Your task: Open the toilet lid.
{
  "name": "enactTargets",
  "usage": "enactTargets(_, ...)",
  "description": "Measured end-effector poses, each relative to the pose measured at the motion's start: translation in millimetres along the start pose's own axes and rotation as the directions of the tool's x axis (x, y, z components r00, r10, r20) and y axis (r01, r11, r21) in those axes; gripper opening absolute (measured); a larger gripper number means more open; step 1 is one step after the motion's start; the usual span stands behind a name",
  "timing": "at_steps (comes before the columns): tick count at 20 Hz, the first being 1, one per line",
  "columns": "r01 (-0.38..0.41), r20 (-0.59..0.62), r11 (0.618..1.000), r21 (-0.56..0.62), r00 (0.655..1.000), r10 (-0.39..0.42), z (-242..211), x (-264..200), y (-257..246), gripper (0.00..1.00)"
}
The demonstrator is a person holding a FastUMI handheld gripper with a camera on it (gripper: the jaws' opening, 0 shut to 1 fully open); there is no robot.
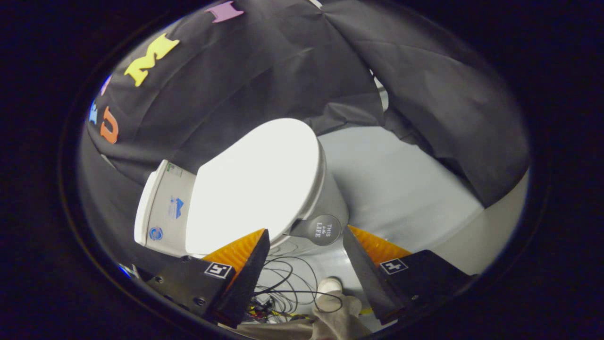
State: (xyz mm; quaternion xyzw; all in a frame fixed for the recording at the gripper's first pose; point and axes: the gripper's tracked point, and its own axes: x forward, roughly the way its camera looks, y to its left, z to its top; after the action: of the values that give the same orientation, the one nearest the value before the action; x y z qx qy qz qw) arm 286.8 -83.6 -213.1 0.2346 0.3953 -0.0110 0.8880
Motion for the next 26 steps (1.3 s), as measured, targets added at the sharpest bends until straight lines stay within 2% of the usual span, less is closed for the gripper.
enactTargets(3,0.021,-0.033,1.0,0.011,0.999,-0.021,-3,16,-15,0.99)
enactTargets(7,-0.008,-0.061,1.0,0.03,0.998,0.01,-4,26,-18,0.97)
enactTargets(9,-0.029,-0.064,0.998,0.056,0.997,0.032,-4,34,-16,0.85)
enactTargets(12,-0.05,-0.055,0.989,0.14,0.997,0.059,0,42,-14,0.63)
enactTargets(15,-0.115,-0.042,0.959,0.258,0.991,0.13,1,45,-14,0.61)
enactTargets(17,-0.158,-0.032,0.938,0.31,0.984,0.177,4,44,-14,0.55)
enactTargets(19,-0.192,-0.011,0.921,0.338,0.978,0.208,8,42,-14,0.47)
enactTargets(22,-0.239,0.001,0.886,0.397,0.966,0.26,12,36,-8,0.29)
enactTargets(26,-0.25,0.005,0.884,0.395,0.963,0.27,13,36,-2,0.2)
